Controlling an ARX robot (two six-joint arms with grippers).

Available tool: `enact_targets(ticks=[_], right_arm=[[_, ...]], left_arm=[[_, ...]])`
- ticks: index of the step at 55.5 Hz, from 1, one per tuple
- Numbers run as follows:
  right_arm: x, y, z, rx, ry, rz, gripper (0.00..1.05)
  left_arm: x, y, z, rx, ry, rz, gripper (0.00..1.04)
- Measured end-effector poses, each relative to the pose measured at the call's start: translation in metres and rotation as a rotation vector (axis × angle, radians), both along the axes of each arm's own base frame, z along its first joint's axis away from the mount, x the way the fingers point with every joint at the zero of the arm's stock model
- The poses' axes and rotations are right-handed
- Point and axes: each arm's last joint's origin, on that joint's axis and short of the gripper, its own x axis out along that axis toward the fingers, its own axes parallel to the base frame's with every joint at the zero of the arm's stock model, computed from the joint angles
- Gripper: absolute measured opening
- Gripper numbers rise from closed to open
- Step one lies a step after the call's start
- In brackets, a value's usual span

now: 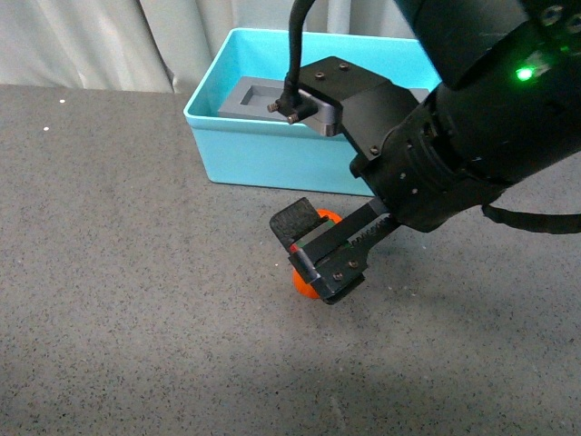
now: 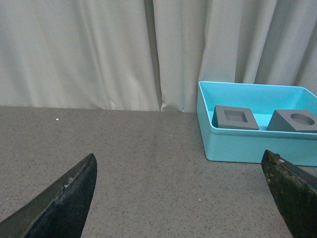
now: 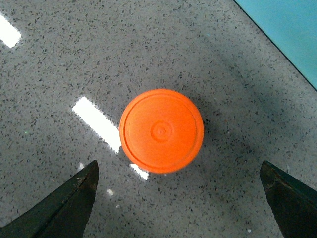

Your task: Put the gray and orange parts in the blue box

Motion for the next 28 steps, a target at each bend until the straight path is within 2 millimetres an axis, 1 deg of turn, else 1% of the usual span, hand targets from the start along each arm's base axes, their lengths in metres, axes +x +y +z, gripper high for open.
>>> enact_targets(ticks=[6, 15, 28], right_arm=[[0.007, 0.011, -0.008, 0.001, 0.013, -0.007, 0.95], [0.014, 0.022, -0.016, 0.015, 0.03, -0.029, 0.95], [0.018, 0.029, -0.03, -0.008, 0.064, -0.048, 0.94]], left_arm=[[0.0, 0.0, 0.0, 0.0, 0.0, 0.0, 0.98], [0.0, 0.0, 0.0, 0.0, 0.0, 0.0, 0.98], [0.0, 0.0, 0.0, 0.0, 0.0, 0.0, 0.98]])
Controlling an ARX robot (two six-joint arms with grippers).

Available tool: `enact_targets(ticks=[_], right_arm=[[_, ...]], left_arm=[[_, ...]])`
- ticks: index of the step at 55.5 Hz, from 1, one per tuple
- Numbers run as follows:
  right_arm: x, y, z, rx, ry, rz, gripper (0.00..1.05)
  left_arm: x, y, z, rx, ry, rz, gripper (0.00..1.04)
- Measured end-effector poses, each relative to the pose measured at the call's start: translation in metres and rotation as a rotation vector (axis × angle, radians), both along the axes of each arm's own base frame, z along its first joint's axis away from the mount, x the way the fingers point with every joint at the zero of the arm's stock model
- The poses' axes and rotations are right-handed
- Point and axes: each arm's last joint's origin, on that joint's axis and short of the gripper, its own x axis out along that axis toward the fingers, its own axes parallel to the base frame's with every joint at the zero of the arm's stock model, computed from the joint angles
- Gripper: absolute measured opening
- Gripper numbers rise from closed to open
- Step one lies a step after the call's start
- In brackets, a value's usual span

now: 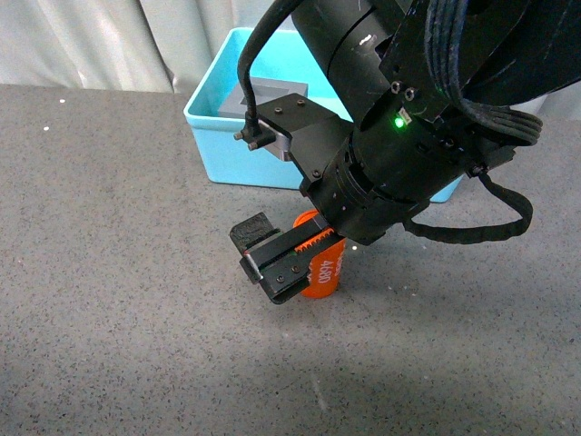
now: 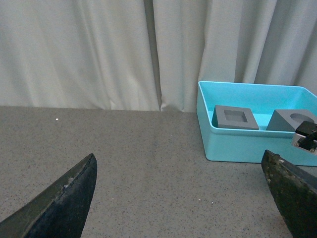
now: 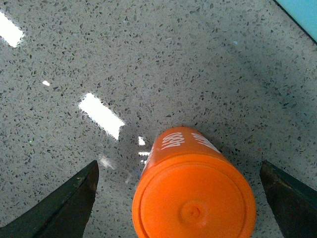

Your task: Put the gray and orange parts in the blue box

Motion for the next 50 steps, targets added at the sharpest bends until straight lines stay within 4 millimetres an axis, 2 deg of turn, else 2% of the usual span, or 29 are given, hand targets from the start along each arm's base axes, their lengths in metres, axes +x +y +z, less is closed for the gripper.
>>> enact_targets(ticks=[9, 16, 30, 38, 44, 50], right_arm=[[0.001, 0.001, -0.001, -0.004, 0.003, -0.014, 0.74], [0.003, 0.001, 0.001, -0.001, 0.003, -0.028, 0.48], [0.004, -0.005, 0.008, 0.004, 0.016, -0.052, 0.45], [0.01, -0.017, 0.04, 0.066, -0.039, -0.093, 0.45], [0.023, -0.031, 0.086, 0.133, -0.144, -0.14, 0.45], [0.038, -0.042, 0.122, 0.182, -0.231, -0.177, 0.45]], left_arm=[[0.0, 0.0, 0.0, 0.0, 0.0, 0.0, 0.98], [0.0, 0.0, 0.0, 0.0, 0.0, 0.0, 0.98], [0.0, 0.0, 0.0, 0.0, 0.0, 0.0, 0.98], [0.0, 0.0, 0.0, 0.0, 0.0, 0.0, 0.98], [0.0, 0.0, 0.0, 0.0, 0.0, 0.0, 0.98], [0.0, 0.0, 0.0, 0.0, 0.0, 0.0, 0.98]])
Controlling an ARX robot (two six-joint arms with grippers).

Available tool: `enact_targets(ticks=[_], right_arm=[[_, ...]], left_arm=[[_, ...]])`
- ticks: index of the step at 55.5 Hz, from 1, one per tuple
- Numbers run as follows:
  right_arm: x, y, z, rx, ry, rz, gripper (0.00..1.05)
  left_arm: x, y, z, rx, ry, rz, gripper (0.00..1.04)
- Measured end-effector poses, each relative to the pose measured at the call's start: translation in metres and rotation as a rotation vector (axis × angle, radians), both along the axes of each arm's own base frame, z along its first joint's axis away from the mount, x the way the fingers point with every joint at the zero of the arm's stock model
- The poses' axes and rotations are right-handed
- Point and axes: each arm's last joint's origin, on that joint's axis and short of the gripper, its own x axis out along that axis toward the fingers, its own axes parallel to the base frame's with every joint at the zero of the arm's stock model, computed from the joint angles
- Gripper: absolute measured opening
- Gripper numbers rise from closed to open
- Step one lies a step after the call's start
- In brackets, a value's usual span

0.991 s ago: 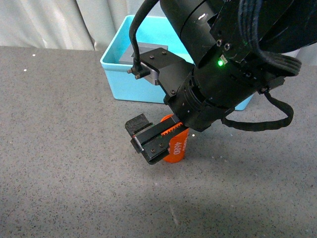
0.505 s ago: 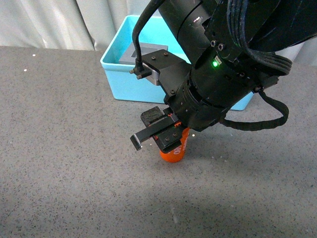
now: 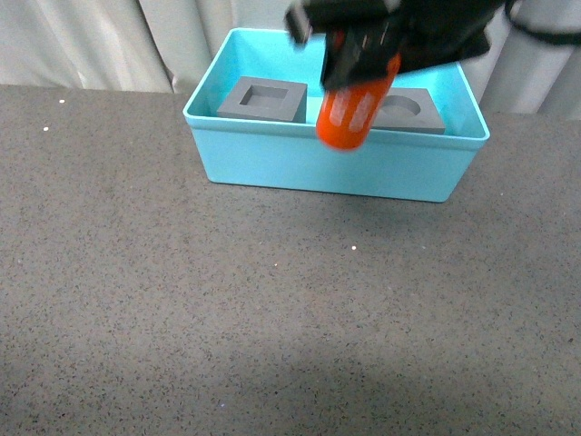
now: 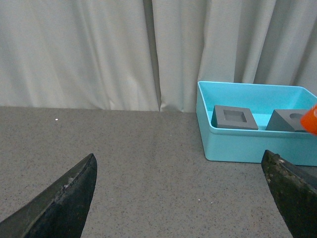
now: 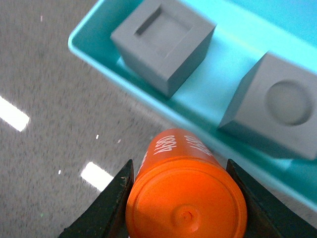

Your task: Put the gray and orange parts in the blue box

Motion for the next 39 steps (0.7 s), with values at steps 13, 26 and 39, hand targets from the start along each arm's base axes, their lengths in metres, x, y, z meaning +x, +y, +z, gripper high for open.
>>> enact_targets(ticks=[13, 26, 39], right_arm=[[0.053, -0.009, 0.024, 0.028, -0.069, -0.052, 0.45], [0.101, 0.008, -0.018, 0.008, 0.023, -0.044, 0.45], [0.118, 0.019, -0.046, -0.005, 0.091, -0.026, 0.45]], left_arm=[[0.0, 0.0, 0.0, 0.0, 0.0, 0.0, 0.98], [0.0, 0.0, 0.0, 0.0, 0.0, 0.0, 0.98], [0.0, 0.0, 0.0, 0.0, 0.0, 0.0, 0.98]])
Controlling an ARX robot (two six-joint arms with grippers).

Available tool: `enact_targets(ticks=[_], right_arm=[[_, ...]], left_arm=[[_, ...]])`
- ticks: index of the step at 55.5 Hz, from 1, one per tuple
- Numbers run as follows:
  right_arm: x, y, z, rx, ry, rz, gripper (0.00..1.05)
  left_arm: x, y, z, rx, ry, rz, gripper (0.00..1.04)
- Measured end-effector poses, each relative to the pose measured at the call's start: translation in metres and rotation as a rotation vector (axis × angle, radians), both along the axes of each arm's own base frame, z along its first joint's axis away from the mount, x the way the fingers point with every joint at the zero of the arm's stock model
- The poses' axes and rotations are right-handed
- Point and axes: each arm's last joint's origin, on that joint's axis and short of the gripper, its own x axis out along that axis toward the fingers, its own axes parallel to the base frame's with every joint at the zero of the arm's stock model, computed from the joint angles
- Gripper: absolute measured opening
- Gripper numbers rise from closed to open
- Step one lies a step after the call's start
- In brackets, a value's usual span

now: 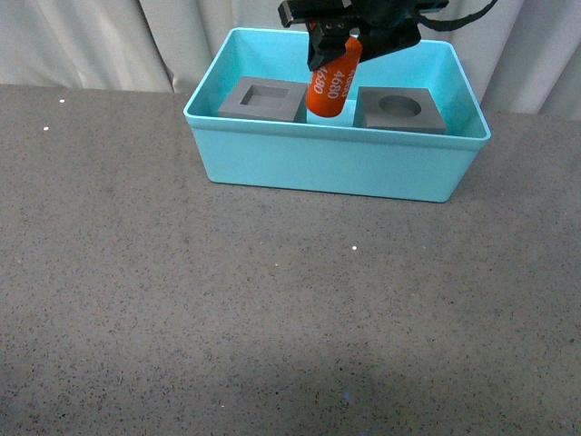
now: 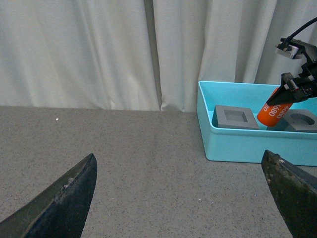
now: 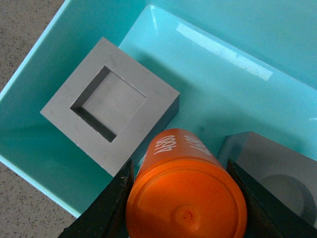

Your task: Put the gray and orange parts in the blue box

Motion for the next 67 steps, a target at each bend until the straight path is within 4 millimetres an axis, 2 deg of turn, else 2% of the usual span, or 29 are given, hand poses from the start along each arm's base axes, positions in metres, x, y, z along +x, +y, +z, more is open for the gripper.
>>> enact_targets(ticks=[25, 26, 29, 55, 57, 67], right_arm=[[0.011, 0.006, -0.033, -0.067, 0.08, -0.017, 0.45], [0.012, 0.007, -0.04, -0.083, 0.1, -0.021, 0.45], [0.011, 0.007, -0.043, -0.087, 0.109, -0.02, 0.45], [0.009, 0.009, -0.048, -0.099, 0.119, -0.022, 0.45], [0.009, 0.009, -0.048, -0.099, 0.118, -0.02, 0.47], [0.008, 0.01, -0.05, -0.088, 0.12, -0.024, 0.72]], left_arm=[[0.0, 0.0, 0.0, 0.0, 0.0, 0.0, 0.98], [0.0, 0.0, 0.0, 0.0, 0.0, 0.0, 0.98], [0.0, 0.0, 0.0, 0.0, 0.0, 0.0, 0.98], [0.0, 0.0, 0.0, 0.0, 0.0, 0.0, 0.98], [0.0, 0.0, 0.0, 0.0, 0.0, 0.0, 0.98], [0.0, 0.0, 0.0, 0.0, 0.0, 0.0, 0.98]])
